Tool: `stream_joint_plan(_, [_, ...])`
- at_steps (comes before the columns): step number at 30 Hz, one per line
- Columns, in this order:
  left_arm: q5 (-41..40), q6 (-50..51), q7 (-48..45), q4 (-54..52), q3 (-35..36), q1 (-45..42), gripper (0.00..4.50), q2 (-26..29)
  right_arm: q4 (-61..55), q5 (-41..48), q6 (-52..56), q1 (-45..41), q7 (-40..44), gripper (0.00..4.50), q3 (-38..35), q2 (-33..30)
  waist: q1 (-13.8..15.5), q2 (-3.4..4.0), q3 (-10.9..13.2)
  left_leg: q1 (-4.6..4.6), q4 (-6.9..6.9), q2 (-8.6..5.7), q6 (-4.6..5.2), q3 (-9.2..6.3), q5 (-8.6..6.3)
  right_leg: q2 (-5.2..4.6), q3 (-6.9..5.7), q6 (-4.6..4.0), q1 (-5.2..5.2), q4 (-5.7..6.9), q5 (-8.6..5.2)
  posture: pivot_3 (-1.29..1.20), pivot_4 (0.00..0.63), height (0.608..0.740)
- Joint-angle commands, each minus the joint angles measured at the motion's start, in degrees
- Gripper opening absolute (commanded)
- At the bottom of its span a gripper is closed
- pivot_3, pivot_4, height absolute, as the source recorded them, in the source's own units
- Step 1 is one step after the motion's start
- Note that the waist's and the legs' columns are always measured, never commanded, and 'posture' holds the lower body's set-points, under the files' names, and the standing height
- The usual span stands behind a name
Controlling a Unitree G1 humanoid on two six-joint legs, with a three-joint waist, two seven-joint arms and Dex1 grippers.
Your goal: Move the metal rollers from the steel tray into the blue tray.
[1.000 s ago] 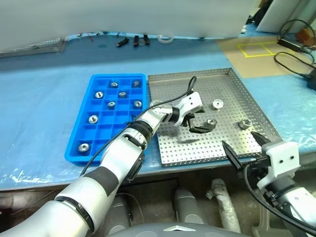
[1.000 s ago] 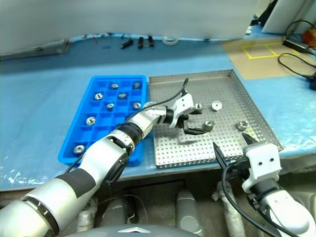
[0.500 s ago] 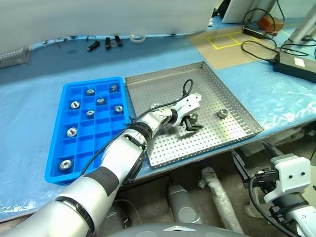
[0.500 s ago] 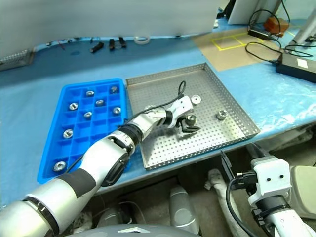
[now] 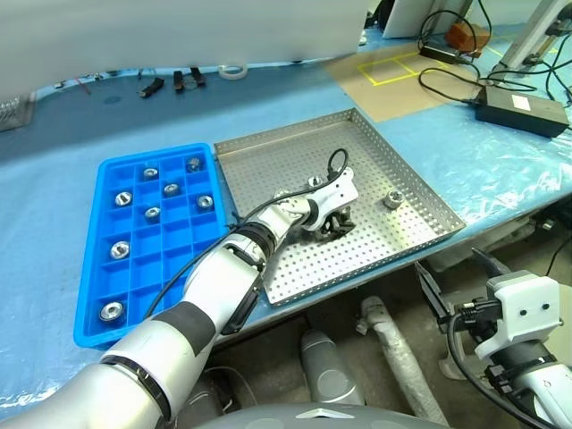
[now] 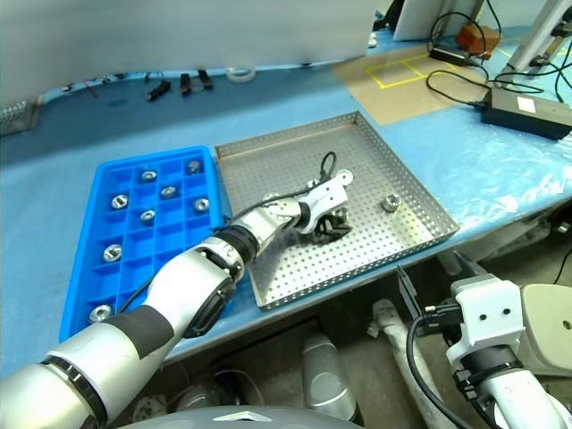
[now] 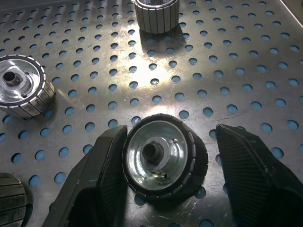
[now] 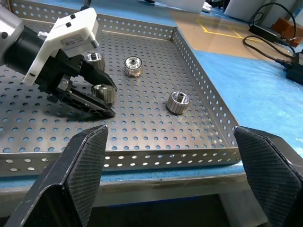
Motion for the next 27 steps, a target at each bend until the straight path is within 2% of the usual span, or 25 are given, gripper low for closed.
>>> stream_joint_plan(1, [0.2,-0.3,0.6,-0.8,0.6,-0.4,1.95,-8.0,-2.4,1.8,0.2,-0.6,-1.3,4.5,-0.8,-1.4,-0.3,0.0,0.0,0.0,0.01,-0.05,0.05,-0.01,-0.03,-0.06,0.0,0.0,0.03,-0.02,0.0,-0.85,0.15,0.74])
stream_joint_plan(8, [-1.4,-1.2,-3.7,-1.3,2.0,-0.1,1.86,-6.9,-2.4,3.4,2.0,-2.5,-2.3,4.5,-0.5,-3.0,-0.4,0.0,0.0,0.0,0.1,-0.21,0.17,-0.06,-0.12,-0.22,-0.04,0.09,0.16,-0.04,-0.05,-0.83,0.15,0.74])
stream_joint_plan(15, [-5.7,-4.4,-13.8,-3.8,6.0,-0.7,1.86,-2.7,-2.4,5.8,5.0,-6.5,-1.3,4.5,-0.4,-4.7,-0.3,-0.01,0.0,-0.02,0.11,-0.24,0.18,-0.13,-0.12,-0.26,-0.13,0.1,0.2,-0.04,-0.05,-0.78,0.15,0.74])
stream_joint_plan(19, [-11.1,-3.3,-22.4,-7.3,10.5,-1.1,1.86,1.9,-2.0,7.8,9.2,-12.4,1.2,4.5,0.0,-5.9,-0.1,-0.01,0.0,-0.02,0.12,-0.25,0.21,-0.15,-0.12,-0.28,-0.15,0.08,0.21,-0.04,-0.04,-0.71,0.15,0.74])
stream_joint_plan(22, [-13.0,-2.8,-24.1,-11.0,12.1,0.5,1.86,5.6,0.7,8.6,11.4,-18.4,3.7,4.5,1.7,-6.4,0.2,-0.03,0.0,0.05,0.14,-0.23,0.26,-0.18,-0.11,-0.28,-0.2,0.06,0.31,-0.03,-0.03,-0.61,0.15,0.74])
stream_joint_plan(25, [-15.1,0.4,-26.4,-20.2,12.4,5.4,1.86,10.0,6.3,8.7,12.5,-27.3,8.9,4.5,5.6,-7.6,0.4,-0.02,0.0,0.15,0.21,-0.21,0.38,-0.5,-0.04,-0.26,-0.26,-0.08,0.34,0.0,0.08,-0.46,0.15,0.74])
stream_joint_plan(27, [-16.1,3.7,-26.5,-27.7,11.9,9.6,1.86,12.4,10.3,8.4,12.6,-32.8,12.4,4.5,7.7,-7.8,2.4,0.02,0.0,0.15,0.25,-0.18,0.39,-0.68,-0.03,-0.27,-0.5,-0.1,0.43,0.05,0.11,-0.37,0.15,0.74])
